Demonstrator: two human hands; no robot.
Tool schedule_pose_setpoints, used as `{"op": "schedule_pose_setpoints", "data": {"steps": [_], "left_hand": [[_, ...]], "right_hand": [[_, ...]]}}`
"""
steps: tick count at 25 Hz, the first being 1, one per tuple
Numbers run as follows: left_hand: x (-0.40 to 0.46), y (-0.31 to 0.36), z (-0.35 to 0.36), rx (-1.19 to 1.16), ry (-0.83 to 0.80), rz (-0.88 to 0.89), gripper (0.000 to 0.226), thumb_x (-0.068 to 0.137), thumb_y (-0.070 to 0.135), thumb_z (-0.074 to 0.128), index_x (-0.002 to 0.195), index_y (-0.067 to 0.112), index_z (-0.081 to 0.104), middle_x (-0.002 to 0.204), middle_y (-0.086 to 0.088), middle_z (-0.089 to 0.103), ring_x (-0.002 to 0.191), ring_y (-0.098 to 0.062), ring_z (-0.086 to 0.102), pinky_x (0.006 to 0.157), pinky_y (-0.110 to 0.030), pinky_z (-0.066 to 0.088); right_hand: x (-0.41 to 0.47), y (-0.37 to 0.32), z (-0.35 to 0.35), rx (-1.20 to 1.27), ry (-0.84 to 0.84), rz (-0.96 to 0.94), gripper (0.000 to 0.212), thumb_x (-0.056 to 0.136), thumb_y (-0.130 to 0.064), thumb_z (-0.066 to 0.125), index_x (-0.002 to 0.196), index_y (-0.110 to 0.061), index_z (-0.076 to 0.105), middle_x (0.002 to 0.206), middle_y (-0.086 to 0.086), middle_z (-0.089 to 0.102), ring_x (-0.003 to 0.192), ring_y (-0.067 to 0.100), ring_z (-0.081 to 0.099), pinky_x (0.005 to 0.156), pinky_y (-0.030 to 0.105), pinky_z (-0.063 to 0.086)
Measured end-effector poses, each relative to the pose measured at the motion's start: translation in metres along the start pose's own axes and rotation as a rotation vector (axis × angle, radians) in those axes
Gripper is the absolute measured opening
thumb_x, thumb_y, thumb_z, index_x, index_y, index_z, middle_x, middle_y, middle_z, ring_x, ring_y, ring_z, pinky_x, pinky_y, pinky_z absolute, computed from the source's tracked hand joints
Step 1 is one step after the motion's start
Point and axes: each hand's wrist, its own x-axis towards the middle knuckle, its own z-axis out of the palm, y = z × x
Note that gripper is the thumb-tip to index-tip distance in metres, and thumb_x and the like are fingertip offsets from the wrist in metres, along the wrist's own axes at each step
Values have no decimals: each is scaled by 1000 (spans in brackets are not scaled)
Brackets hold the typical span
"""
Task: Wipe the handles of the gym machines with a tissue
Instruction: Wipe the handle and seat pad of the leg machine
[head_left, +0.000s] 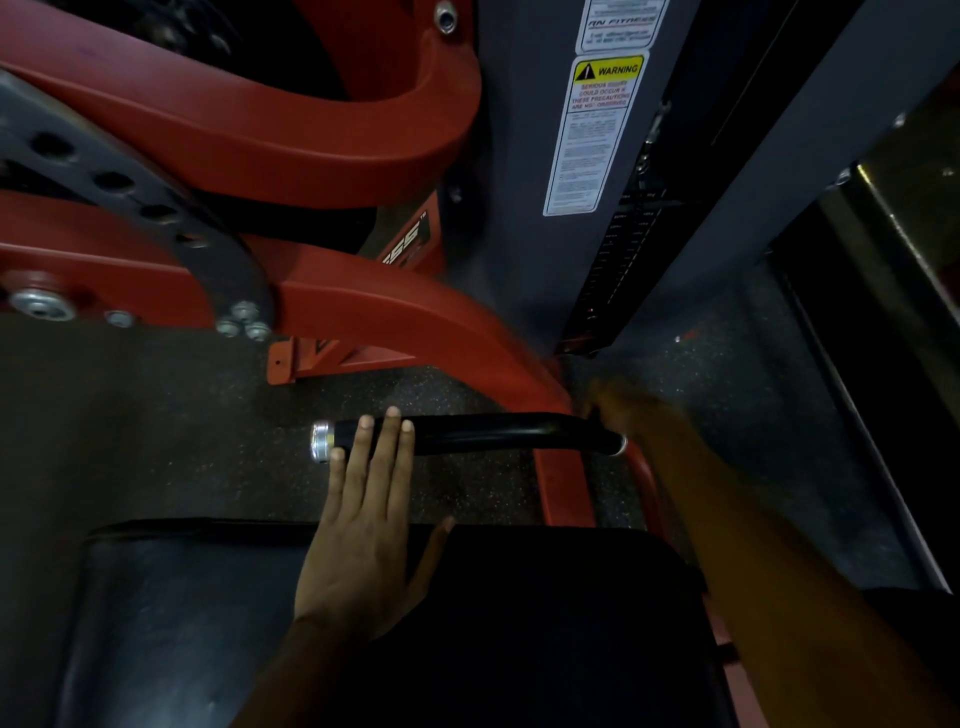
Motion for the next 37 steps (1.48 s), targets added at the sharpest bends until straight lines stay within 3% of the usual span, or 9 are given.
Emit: {"op": "schedule_pose_setpoints", "data": {"steps": [6,11,14,16,20,23,27,32,37], "left_hand": [[0,0,1,5,-13,-3,87,89,58,34,149,1,7,159,-11,-1,147,-27,-3,117,-45,4],[0,1,0,25,-12,-1,86,89,58,33,149,0,8,159,-13,-1,146,-29,-2,116,-47,6],[2,1,0,34,-22,-3,87,89,58,34,149,0,7,159,-12,-2,146,-29,-3,116,-48,7],[1,0,1,32,-16,-10,87,89,58,34,149,1,7,159,-12,-2,146,-28,-3,116,-47,6],[-1,0,1,14,-4,-6,86,89,58,33,149,1,9,159,-12,0,147,-27,-2,117,-46,5],[1,0,1,25,-9,-5,86,89,58,32,149,1,9,159,-12,0,147,-28,-2,117,-46,5],[0,1,1,45,-10,-3,86,89,58,31,149,1,7,159,-12,-2,146,-28,-4,117,-46,4],[-1,1,1,48,-13,-2,86,89,58,30,149,0,7,159,-13,-2,146,-29,-5,116,-49,6],[1,1,1,41,-5,1,86,89,57,33,149,0,8,159,-13,-1,146,-29,-5,117,-49,6]], "right_hand": [[-21,-44,-36,134,-62,-299,22,84,-2,62,92,-17,75,78,-16,66,72,-4,60,74,17,50],[-9,-3,-11,-67,-52,-93,17,83,0,60,91,-10,71,98,11,71,73,14,60,70,26,46],[-10,18,7,-116,-3,27,20,87,0,56,105,2,66,106,20,66,94,29,64,76,30,45],[-16,20,20,-85,177,94,21,89,-4,56,108,1,65,105,19,67,95,30,65,77,28,47],[-68,-17,48,494,886,72,19,90,-19,63,74,-11,71,68,4,66,59,14,62,57,11,44],[-98,-63,78,607,992,33,11,81,-6,70,73,-11,63,75,2,60,63,14,57,57,15,44],[-88,-75,85,620,1124,42,20,72,7,65,59,-1,52,68,6,49,57,5,38,57,0,30],[-74,-57,91,639,1053,240,25,74,4,63,54,-3,50,60,12,53,52,21,49,50,26,38],[-54,-19,86,703,860,590,21,87,-9,59,78,8,68,81,25,67,78,33,65,64,28,44]]}}
